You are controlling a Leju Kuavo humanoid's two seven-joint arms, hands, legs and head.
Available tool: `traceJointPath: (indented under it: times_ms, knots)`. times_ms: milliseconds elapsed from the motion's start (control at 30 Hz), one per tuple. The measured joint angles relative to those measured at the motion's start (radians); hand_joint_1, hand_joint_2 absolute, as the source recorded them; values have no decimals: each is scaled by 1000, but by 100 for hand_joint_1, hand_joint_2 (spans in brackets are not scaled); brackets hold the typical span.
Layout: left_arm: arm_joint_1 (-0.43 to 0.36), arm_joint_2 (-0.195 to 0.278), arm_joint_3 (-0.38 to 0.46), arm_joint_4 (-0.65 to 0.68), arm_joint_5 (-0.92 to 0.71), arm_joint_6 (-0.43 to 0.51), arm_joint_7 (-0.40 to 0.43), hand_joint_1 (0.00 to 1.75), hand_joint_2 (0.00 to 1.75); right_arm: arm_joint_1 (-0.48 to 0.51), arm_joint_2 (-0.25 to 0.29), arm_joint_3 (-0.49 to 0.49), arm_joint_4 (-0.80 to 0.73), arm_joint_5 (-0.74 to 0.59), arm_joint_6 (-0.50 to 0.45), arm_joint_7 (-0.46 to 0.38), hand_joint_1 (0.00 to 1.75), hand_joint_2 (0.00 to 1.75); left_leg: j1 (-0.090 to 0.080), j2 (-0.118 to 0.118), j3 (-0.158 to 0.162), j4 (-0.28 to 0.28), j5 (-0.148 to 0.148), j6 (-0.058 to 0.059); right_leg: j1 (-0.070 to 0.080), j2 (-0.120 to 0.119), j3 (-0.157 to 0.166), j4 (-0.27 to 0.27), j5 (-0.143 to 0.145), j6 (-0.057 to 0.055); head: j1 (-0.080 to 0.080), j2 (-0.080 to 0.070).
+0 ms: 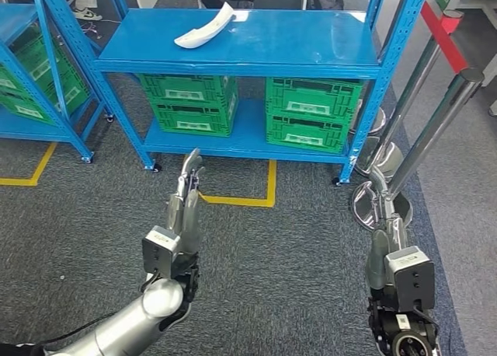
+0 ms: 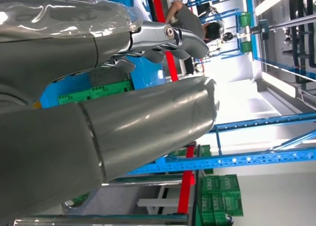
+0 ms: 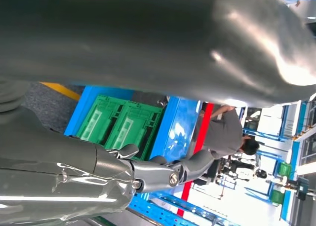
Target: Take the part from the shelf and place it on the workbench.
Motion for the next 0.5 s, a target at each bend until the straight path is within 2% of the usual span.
traceJointPath:
  times_ms: [133,367,500]
  knots:
    - [-2,0,0,0,8,0,-4,0,0,0,0,0,0,-1,0,-3,0,0,0,0,1,-3,2,-3,1,0,0,0,0,-5,0,0]
    - [-3,0,0,0,10,0,-6,0,0,0,0,0,0,-4,-3,-6,0,0,2,0,1,-3,2,-4,0,0,0,0,0,-5,0,0]
    - [-3,1,0,0,13,0,-5,0,0,-1,0,1,0,-4,-6,-6,0,0,-4,0,0,0,0,-2,-3,-1,1,-2,0,-4,0,0]
